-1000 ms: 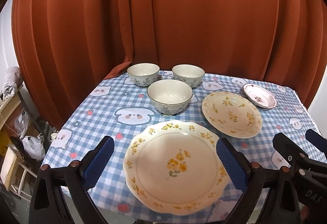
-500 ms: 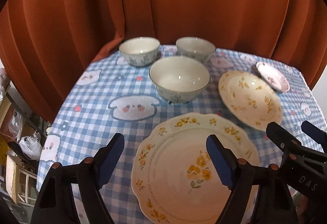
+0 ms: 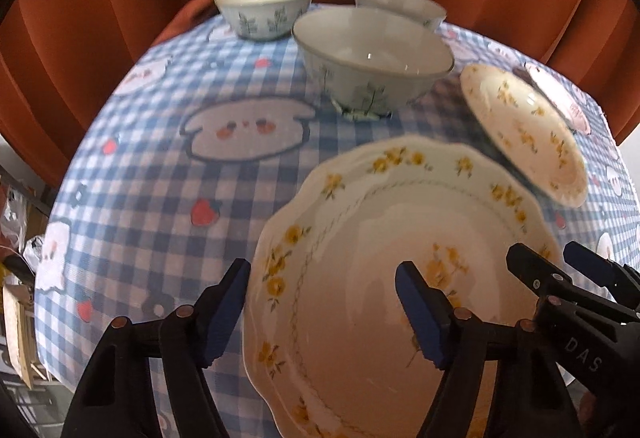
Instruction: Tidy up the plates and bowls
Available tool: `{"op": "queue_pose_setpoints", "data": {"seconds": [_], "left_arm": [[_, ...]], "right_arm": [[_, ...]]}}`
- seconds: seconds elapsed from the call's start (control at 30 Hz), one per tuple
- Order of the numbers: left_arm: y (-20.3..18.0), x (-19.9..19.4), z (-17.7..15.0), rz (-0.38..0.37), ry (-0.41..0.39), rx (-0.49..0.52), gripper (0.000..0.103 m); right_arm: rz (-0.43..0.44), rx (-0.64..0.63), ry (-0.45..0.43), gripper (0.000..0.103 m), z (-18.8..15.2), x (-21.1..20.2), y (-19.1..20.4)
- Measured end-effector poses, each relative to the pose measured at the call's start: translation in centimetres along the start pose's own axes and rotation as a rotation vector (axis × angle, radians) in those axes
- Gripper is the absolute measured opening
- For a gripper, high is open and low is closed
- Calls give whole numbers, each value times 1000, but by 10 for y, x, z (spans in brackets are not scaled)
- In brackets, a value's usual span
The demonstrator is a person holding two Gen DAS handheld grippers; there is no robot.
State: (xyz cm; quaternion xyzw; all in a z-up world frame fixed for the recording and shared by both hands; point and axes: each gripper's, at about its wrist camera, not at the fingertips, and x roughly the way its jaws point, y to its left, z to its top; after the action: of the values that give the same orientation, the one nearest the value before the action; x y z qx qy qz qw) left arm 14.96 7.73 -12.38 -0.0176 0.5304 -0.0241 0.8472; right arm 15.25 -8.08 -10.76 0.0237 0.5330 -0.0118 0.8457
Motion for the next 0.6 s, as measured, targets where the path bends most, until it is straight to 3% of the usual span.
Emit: {"op": "queue_pose_setpoints", "data": {"seconds": [0.17, 0.4, 0.6], "left_arm": [[1, 9, -3, -4, 27, 6, 70], [1, 12, 0, -6, 38, 31, 69], [2, 10, 6, -21, 78, 40, 68]], "right_arm": [[-8, 7, 65, 59, -4, 14, 4], [2, 12, 79, 56, -5, 17, 10], [-45, -31, 94, 56, 2, 12, 18]]}}
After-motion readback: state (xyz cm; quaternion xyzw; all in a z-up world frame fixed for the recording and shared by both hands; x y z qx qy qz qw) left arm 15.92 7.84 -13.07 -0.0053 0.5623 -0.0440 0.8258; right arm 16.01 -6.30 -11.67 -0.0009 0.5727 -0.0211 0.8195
